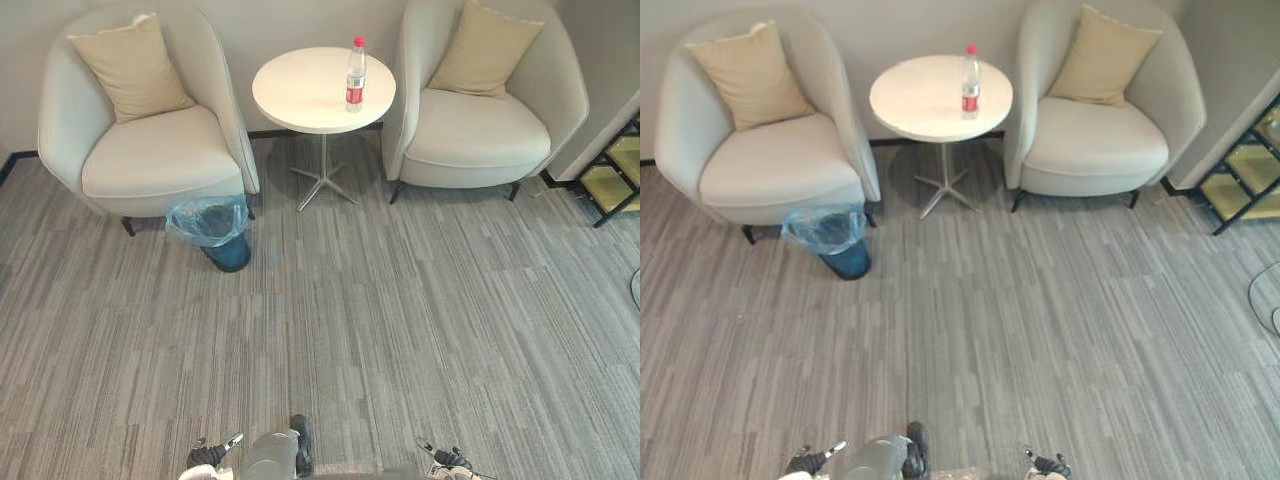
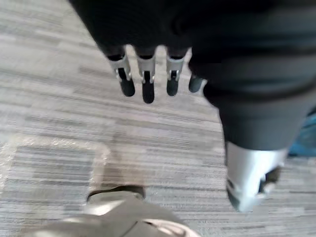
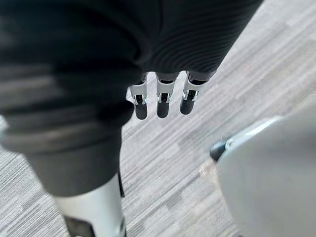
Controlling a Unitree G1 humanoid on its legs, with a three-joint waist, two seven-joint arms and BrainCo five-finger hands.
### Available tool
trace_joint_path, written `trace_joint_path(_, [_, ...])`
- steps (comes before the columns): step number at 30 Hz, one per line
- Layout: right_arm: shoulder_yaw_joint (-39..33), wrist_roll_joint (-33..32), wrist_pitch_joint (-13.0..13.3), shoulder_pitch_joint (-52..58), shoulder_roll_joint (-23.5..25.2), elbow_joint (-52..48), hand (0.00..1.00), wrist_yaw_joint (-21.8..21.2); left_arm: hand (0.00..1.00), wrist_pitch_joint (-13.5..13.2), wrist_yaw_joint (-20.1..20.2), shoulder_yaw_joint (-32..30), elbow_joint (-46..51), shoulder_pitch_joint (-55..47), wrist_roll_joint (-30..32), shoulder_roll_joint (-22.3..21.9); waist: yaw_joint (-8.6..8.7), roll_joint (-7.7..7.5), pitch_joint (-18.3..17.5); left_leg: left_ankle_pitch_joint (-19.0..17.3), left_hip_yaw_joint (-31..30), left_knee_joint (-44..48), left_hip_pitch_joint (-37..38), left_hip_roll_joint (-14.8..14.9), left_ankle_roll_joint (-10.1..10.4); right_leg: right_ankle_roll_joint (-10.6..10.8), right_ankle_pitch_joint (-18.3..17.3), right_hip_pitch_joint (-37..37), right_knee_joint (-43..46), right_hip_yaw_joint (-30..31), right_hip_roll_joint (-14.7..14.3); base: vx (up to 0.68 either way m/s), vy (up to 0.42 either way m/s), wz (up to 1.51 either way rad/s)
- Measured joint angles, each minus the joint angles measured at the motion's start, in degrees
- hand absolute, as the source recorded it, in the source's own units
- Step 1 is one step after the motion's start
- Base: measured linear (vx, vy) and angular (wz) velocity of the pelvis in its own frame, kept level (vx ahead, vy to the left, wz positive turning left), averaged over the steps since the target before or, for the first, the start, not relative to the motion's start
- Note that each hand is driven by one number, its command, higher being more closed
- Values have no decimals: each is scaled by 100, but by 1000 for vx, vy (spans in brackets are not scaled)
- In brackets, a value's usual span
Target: Gather rubbish on tea table into small bin, then transfer packed bag to large trash can.
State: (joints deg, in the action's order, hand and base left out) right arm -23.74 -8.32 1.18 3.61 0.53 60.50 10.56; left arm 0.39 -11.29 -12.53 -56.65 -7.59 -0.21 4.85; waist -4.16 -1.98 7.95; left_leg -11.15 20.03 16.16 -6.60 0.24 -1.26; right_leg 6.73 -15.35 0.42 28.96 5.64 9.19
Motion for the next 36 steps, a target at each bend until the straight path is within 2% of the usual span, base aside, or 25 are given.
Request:
trace_joint_path(2, [112,128,7,-9,0,-108,0,-23,0,14,6,36,10,20,4,30,17,-11,-26,-41,118,-233,387,-18,-22,669,359,-662,1488,-7,-12,382,106,-46])
trace_joint_path(3, [135,143,25,-14,2,-158,0,-52,0,27,6,112,11,64,4,49,78,3,-9,-43,107,-412,667,-14,-24,685,376,-1002,2261,-219,-3,350,38,-29])
trace_joint_path(4, [135,147,32,-9,0,-307,0,-46,0,37,11,176,4,120,3,41,87,63,31,-43,109,-624,1014,11,-24,475,299,-1244,2731,-605,73,334,16,-28])
trace_joint_path(6, [181,154,50,-7,-14,-424,0,-52,0,36,17,219,1,199,3,5,102,144,84,-43,122,-851,1496,71,-24,93,92,-1546,2843,-1231,276,292,-35,-22])
trace_joint_path(8, [187,157,55,-11,-6,-494,0,-56,0,11,25,247,-17,362,5,-124,164,162,95,-42,98,-918,1839,220,-23,-180,-57,-1746,2132,-1750,325,360,-136,5])
trace_joint_path(9, [208,157,57,-19,-4,-512,0,-61,0,0,30,258,-28,397,8,-206,193,160,94,-42,76,-917,1907,282,-23,-205,-37,-1821,1728,-1841,313,397,-228,17])
trace_joint_path(10, [212,158,56,-37,1,-537,0,-71,0,-1,37,295,-42,421,12,-310,215,157,94,-42,28,-930,1982,330,-23,-276,96,-1903,1126,-1870,264,349,-267,22])
trace_joint_path(11, [223,163,54,-46,14,-528,0,-82,0,-8,51,302,-37,414,64,-316,226,109,107,-55,-88,-957,2079,344,-1,-353,504,-1956,182,-1709,142,441,-357,29])
trace_joint_path(12, [244,164,55,-14,55,-463,0,-87,0,-13,45,289,-30,409,73,-241,250,-54,63,-98,-288,-965,2123,201,78,-421,1347,-1900,-721,-1366,105,383,-328,13])
trace_joint_path(13, [193,150,76,-123,-12,-380,0,-122,0,-8,36,235,-178,479,102,-291,234,82,113,-204,-515,-1021,2297,334,248,-510,1442,-1914,-560,-1295,-63,435,-350,-6])
trace_joint_path(14, [200,169,93,-195,-122,-306,0,-125,0,0,36,108,-265,479,121,-484,231,246,67,-176,-805,-976,2274,507,309,-540,1113,-1919,-513,-1194,-266,345,-270,-21])
trace_joint_path(17, [70,151,102,-195,-112,-281,0,-118,0,1,53,43,-247,468,185,-598,306,399,21,-97,-1114,-439,2157,806,469,-642,682,-1737,-353,-1477,-385,287,-231,18])
trace_joint_path(18, [42,154,102,-174,-87,-277,0,-118,0,-2,50,38,-222,482,191,-596,344,390,26,-80,-1266,124,1927,926,514,-652,566,-1566,-390,-1597,-403,275,-255,66])
trace_joint_path(19, [43,140,102,-127,-84,-285,0,-110,0,0,50,22,-143,499,194,-586,355,376,35,63,-1398,1014,1543,1068,745,-646,459,-1315,-484,-1727,-432,250,-244,62])
trace_joint_path(21, [115,144,79,-113,-103,-292,0,-87,0,-4,38,-16,40,499,193,-591,271,393,80,357,-1492,2744,698,1345,1003,-750,359,-898,-770,-1843,-515,258,-180,36])
trace_joint_path(23, [237,133,72,-131,-112,-295,0,-66,0,-6,37,-4,167,505,174,-563,191,370,126,43,-1307,3581,63,1440,928,-769,358,-497,-1127,-1862,-588,245,-63,2])
trace_joint_path(26, [244,92,42,-121,-100,-246,0,-39,0,-23,32,16,263,491,113,-551,80,331,154,-282,-592,2677,-420,1306,720,-730,409,78,-1611,-1878,-544,255,43,-11])
trace_joint_path(27, [245,92,42,-123,-96,-245,0,-40,0,-42,32,32,264,501,112,-549,83,334,155,-231,-413,1712,-456,1118,667,-656,364,246,-1714,-1859,-508,296,148,-13])
trace_joint_path(28, [243,96,43,-125,-103,-240,0,-42,0,-54,33,87,256,492,116,-548,80,356,155,48,-324,676,-427,942,594,-556,300,346,-1761,-1820,-494,405,212,-25])
trace_joint_path(29, [236,96,41,-143,-85,-175,0,-44,0,-73,36,115,245,482,93,-483,12,256,158,334,-302,472,-305,792,423,-485,255,385,-1801,-1662,-415,492,182,-25])
trace_joint_path(30, [244,101,38,-146,-26,-85,0,-48,0,-76,40,164,187,468,132,-392,-28,195,46,379,-185,127,-193,586,390,-398,388,515,-2133,-1437,-375,443,133,-18])
trace_joint_path(31, [203,105,32,-155,-15,-21,0,-58,0,-75,47,280,112,545,131,-328,26,93,36,292,-156,269,-205,563,285,-394,595,607,-2413,-1310,-376,448,156,-5])
trace_joint_path(32, [158,112,27,-208,-10,39,0,-62,0,-76,56,294,76,572,130,-302,28,90,56,212,-155,401,-246,557,226,-400,732,704,-2555,-1191,-364,395,225,-8])
trace_joint_path(34, [61,130,22,-249,-3,112,0,-67,0,-75,99,242,2,596,118,-311,5,92,73,170,-13,436,-74,495,160,-381,849,755,-2421,-906,-272,350,226,-33])
trace_joint_path(36, [122,165,28,-247,-73,73,0,-93,0,-48,148,301,-74,570,128,-385,-7,236,10,11,81,-250,515,387,153,-93,670,149,-954,-623,-240,298,203,-61])
